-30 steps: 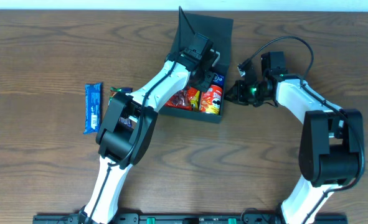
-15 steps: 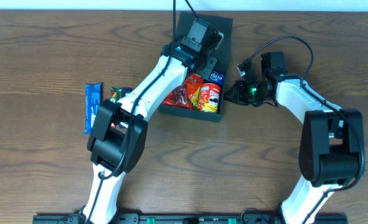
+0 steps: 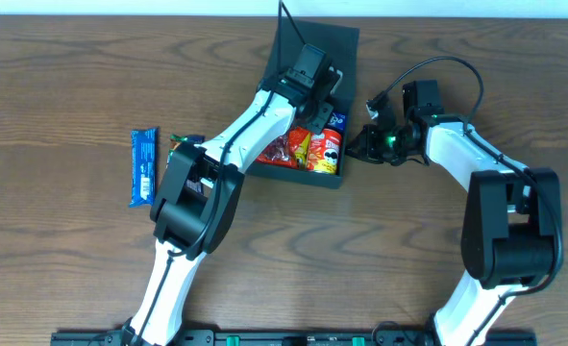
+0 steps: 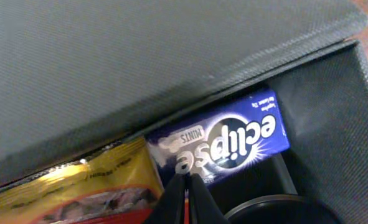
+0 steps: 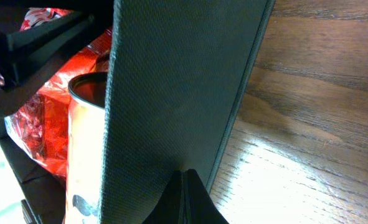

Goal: Pack container
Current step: 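Withdraw both grippers from the box to the sides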

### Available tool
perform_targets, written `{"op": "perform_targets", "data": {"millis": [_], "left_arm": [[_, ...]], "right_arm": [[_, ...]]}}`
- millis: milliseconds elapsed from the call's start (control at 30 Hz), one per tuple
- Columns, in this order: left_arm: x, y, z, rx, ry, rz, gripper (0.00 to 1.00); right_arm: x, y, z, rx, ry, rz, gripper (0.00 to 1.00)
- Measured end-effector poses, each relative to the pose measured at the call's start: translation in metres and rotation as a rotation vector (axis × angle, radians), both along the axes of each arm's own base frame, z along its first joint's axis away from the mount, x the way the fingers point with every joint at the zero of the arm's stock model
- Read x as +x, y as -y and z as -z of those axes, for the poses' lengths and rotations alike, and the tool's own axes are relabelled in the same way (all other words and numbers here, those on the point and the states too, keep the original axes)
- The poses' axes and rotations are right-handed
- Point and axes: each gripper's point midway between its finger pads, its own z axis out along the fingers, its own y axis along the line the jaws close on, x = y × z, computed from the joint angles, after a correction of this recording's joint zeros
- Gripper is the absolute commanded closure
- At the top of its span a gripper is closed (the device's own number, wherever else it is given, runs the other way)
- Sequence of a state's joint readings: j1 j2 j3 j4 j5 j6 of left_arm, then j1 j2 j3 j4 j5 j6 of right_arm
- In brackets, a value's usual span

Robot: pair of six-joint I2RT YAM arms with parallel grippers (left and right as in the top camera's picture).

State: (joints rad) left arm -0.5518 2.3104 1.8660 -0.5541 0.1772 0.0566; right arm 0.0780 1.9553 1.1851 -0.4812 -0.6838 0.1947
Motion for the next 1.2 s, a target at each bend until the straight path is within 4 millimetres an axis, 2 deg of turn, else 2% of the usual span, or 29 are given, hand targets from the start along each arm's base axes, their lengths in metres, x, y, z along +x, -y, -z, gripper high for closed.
{"op": "perform_targets", "data": {"millis": [333,467,600,667,733,867,967,1033,1100,1200], "left_arm": [[0.0,0.0,-0.001,0.0,-0.004,0.0,0.94],[0.011,-0.004,-0.012,0.019,0.038,-0.023,0.94],[0.031,-0.012,-0.044,0.04,0.135,-0.071,0.94],[0.037,-0.02,-0.074,0.045,0.199,-0.102,0.94],[0.04,-0.032,-0.114,0.052,0.272,-0.141,0.94],[0.031,-0.08,-0.186,0.103,0.358,-0.241,0.94],[0.019,-0.135,-0.207,0.157,0.321,-0.347,0.94],[0.013,-0.189,-0.203,0.203,0.245,-0.464,0.94],[0.004,-0.229,-0.191,0.238,0.155,-0.542,0.94],[-0.015,-0.275,-0.175,0.269,0.024,-0.622,0.94]], "right_arm": [[0.0,0.001,0.0,0.002,-0.002,0.003,0.99],[0.002,0.009,0.0,0.005,-0.008,0.022,0.98],[0.008,0.026,-0.004,0.002,0.003,0.066,0.99],[0.011,0.034,-0.011,-0.005,0.025,0.085,0.99],[0.015,0.041,-0.023,-0.02,0.059,0.102,0.99],[0.022,0.055,-0.053,-0.059,0.149,0.138,0.99],[0.026,0.065,-0.072,-0.086,0.206,0.166,0.99],[0.027,0.074,-0.082,-0.099,0.232,0.19,0.99],[0.029,0.081,-0.086,-0.11,0.243,0.208,0.99],[0.029,0.086,-0.085,-0.118,0.241,0.219,0.98]]}}
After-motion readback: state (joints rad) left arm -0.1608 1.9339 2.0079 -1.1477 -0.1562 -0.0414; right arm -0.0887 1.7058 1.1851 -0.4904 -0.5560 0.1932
